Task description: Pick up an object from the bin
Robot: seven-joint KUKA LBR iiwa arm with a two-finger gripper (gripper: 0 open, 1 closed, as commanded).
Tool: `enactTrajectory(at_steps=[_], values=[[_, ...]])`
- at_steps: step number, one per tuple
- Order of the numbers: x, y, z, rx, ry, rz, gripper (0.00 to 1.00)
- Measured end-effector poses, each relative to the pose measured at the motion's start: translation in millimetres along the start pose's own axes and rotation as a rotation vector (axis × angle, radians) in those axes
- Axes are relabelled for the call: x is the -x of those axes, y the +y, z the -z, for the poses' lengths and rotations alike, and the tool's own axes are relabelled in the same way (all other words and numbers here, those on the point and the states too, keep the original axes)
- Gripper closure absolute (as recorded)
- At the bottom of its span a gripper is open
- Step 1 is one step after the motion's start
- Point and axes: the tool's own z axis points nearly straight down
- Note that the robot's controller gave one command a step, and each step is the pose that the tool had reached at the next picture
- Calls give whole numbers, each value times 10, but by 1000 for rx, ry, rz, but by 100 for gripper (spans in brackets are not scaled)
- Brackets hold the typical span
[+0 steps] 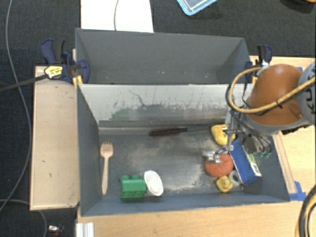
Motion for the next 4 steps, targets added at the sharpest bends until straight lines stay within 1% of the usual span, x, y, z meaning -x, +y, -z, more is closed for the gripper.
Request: enactTrajectory(at_steps=[1,2,3,4], values=[[-41,-295,-409,0,1,115,0],[-357,-210,-671,2,1,267,0],[-335,44,-787,1,0,-11,0],[-129,204,-823,2,2,137,100]])
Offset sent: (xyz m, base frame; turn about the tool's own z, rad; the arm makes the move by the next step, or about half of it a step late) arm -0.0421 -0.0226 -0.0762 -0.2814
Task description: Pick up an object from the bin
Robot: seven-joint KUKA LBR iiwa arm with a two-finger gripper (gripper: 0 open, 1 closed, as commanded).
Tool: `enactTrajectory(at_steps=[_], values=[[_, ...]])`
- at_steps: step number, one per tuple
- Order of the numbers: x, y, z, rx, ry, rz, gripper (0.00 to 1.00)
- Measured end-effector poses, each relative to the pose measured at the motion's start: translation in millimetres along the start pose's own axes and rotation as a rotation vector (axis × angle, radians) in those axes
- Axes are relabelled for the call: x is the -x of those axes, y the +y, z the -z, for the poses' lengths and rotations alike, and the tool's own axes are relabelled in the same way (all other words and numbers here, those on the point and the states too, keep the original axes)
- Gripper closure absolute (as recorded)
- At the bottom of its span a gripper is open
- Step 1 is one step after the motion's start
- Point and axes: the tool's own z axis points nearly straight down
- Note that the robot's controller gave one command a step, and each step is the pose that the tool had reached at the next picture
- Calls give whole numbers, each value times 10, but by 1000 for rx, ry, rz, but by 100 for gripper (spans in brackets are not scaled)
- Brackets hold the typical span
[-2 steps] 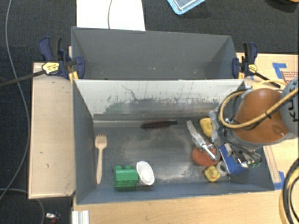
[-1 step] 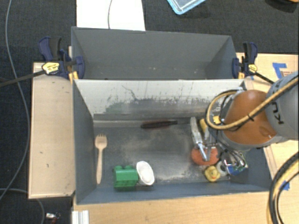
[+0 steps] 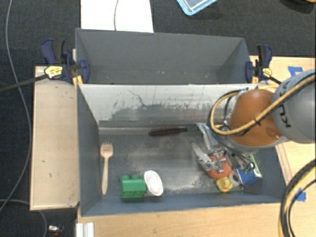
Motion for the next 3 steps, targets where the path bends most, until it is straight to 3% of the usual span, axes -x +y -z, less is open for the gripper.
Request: enactTrajectory(at_steps=[1,2,3], values=[[0,0,0,0,0,1,100],[58,-126,4,0,-6,-250,100],[152,-272,2,-1,-6,-99,100]])
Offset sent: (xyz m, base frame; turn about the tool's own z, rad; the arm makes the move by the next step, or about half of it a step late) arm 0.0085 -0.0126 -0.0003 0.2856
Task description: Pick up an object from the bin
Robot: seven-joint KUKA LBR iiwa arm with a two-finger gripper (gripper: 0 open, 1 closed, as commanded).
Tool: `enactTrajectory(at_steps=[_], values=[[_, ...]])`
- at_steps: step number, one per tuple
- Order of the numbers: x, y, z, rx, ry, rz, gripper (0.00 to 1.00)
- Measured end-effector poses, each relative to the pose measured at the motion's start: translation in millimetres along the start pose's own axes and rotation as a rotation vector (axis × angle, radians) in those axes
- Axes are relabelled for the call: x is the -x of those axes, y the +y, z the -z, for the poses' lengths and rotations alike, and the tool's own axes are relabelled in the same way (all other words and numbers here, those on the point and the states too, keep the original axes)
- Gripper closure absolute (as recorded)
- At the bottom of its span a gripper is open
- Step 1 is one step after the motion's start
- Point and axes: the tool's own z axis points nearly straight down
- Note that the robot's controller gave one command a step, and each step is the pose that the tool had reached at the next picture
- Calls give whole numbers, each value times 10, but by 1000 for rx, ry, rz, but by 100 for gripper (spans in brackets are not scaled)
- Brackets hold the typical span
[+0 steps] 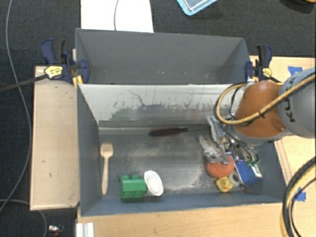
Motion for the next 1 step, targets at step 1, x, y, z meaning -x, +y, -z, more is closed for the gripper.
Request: enactTrajectory(at_steps=[1], values=[[-101,-120,2,1,-4,199,100]])
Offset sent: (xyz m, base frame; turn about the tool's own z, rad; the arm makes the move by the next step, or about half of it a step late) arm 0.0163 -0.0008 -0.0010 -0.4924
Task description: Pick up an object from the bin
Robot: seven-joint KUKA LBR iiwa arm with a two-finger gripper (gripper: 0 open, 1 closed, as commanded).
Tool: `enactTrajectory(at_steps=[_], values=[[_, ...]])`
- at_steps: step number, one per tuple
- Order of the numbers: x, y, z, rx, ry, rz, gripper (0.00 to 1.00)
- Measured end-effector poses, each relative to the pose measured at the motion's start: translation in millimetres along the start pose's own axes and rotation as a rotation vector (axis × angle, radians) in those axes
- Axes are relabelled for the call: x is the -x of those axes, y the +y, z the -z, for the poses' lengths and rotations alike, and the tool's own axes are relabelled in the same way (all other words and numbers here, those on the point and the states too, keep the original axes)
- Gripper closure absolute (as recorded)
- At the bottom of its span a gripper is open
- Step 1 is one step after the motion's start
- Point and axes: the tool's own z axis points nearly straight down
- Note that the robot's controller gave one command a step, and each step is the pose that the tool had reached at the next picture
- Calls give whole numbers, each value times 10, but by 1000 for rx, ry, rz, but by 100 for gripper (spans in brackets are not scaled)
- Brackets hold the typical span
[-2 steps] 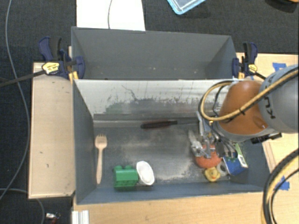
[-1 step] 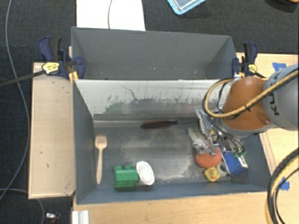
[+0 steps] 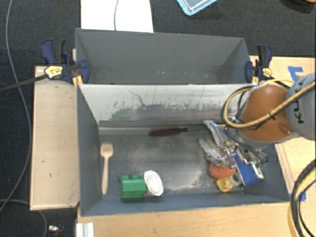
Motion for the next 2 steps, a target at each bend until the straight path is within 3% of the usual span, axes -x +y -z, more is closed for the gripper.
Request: enactTrajectory(at_steps=[1,2], values=[[200,27,-3,-2,-2,262,100],[62,368,43,-1,-1,97,100]])
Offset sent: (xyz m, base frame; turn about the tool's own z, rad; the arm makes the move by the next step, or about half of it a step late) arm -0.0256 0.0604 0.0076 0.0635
